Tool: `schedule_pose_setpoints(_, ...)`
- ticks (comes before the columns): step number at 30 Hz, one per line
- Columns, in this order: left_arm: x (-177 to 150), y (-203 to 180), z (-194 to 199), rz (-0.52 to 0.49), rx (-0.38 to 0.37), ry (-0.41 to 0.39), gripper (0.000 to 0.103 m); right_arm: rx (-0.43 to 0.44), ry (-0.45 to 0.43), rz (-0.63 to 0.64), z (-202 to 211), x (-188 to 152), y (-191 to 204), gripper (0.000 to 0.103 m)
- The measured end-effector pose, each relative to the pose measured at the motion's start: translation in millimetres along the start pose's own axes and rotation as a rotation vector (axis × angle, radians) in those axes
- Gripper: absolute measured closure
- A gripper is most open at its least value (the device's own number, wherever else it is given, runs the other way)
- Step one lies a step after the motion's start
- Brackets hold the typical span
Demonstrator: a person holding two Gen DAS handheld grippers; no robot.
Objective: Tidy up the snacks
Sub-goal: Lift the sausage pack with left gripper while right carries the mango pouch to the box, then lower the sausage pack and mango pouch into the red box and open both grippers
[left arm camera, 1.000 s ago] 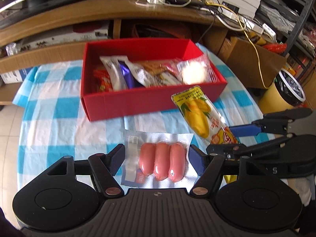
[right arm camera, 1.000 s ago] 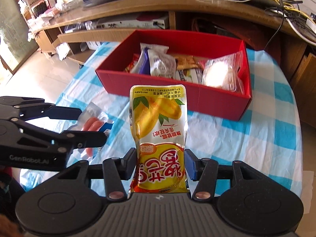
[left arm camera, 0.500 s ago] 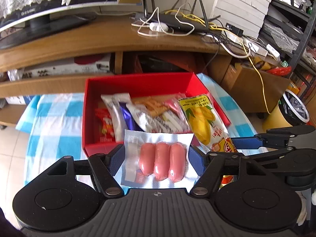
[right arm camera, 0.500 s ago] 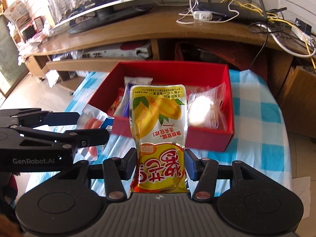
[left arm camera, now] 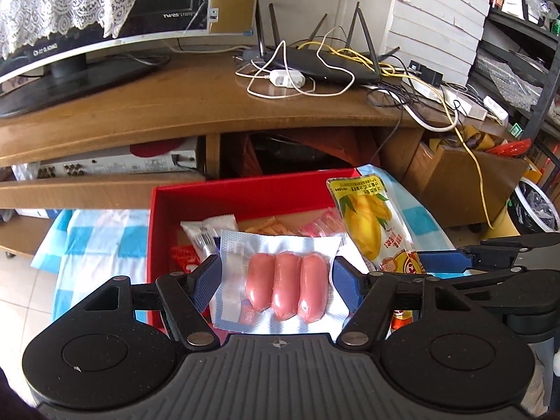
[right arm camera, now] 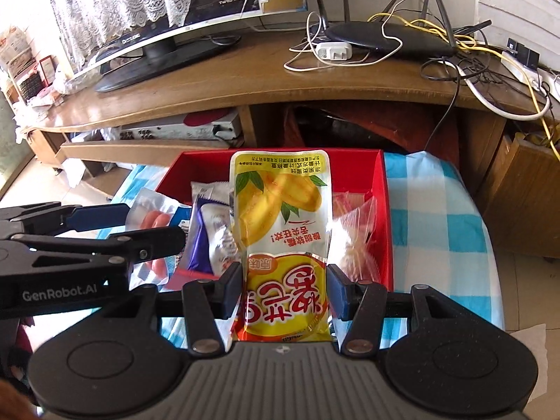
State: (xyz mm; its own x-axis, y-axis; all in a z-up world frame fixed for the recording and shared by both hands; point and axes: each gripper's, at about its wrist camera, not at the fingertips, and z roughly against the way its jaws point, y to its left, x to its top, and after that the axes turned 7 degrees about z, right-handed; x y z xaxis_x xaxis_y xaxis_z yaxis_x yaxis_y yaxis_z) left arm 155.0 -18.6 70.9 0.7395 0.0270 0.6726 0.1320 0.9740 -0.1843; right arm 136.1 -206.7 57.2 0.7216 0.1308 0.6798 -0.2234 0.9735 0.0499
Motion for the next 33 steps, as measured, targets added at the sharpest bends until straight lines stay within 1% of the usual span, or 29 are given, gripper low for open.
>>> schedule_pose_setpoints(13,16,4,-24,0.008,0.030,-0.008,0.030,-0.020,-0.006,-0.010,-24,18,-11,0.040)
schedule_pose_setpoints(25,21,8,-47,0.009,0.064,0.011,0.030,-0.041,0.025,-0.011,-49,24,-13,0.040)
schedule_pose_setpoints(33,21,13,-61,0.022,0.070,0.035,0.030,-0.056,0.042,0.000,-62,24,-15,0.040)
